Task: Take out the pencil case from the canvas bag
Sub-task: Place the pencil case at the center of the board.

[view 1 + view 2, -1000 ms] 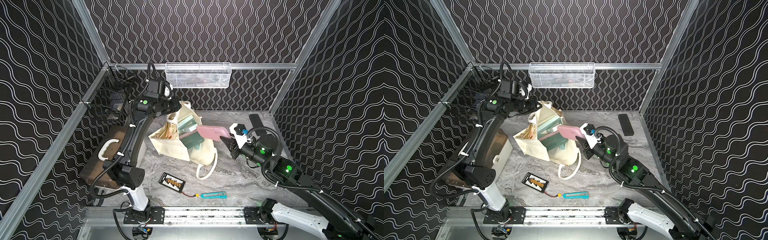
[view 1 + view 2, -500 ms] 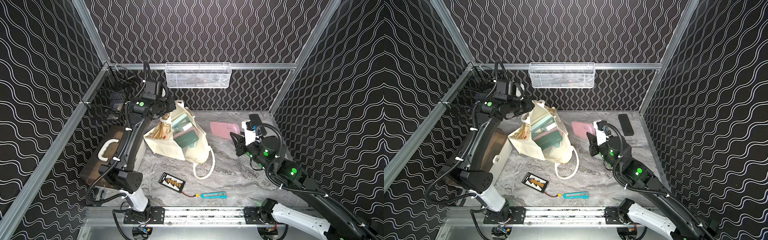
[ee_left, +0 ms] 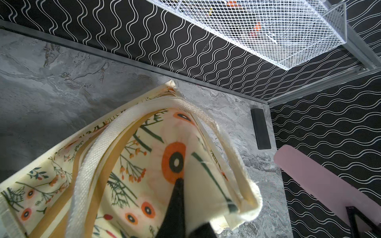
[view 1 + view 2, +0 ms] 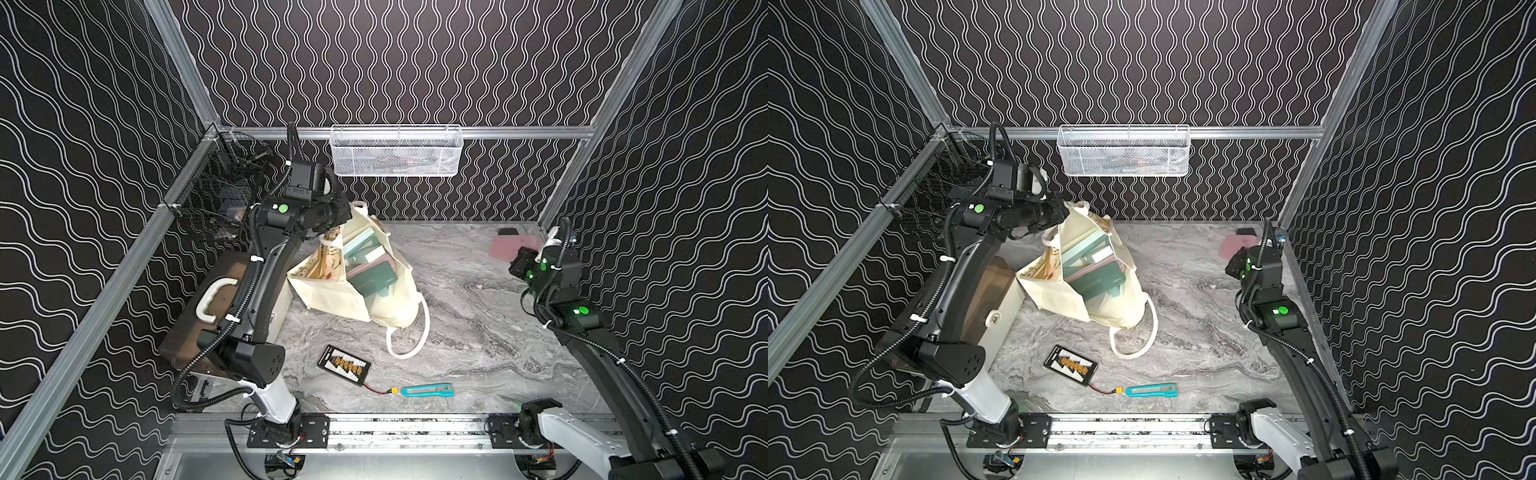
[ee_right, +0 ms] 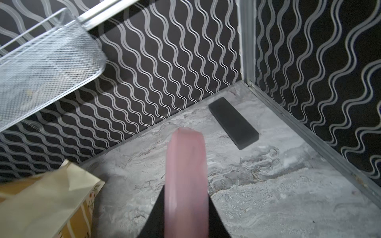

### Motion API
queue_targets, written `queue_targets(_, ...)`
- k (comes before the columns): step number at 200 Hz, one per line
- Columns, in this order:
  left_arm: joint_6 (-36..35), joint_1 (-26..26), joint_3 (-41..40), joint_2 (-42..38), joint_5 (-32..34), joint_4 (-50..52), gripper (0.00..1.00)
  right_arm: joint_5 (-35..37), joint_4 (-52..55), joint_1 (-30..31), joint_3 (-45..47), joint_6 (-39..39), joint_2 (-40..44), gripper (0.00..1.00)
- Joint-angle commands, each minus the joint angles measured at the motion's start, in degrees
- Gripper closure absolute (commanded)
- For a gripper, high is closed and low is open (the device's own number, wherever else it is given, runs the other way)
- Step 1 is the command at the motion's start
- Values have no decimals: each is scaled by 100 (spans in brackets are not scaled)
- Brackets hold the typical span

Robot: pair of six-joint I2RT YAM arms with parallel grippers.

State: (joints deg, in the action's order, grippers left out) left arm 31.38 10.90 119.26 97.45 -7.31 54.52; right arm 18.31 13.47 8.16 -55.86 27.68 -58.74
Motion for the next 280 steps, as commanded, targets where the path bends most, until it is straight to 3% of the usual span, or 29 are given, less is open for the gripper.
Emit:
queue_targets(1,62,-15,67,-105,-163,-634,100,-31,-201,-526,6,1210,-193,100)
queue_targets(41,-57,-11,260,-51,-192,-473,100,268,-146,-1310,121,2234,-448,100)
queue_targets(100,-81,-9,284,-39,-365,-426,100,531,-143,-1933,521,3283,-575,100)
queue_targets(172,59,-9,10,-284,-489,-565,100,386,-957,-2118,1340,4394,-729,100)
queue_targets(280,2,-9,-27,-287,-570,-495,100,79,-1792,-2117,1942,4821,-884,96)
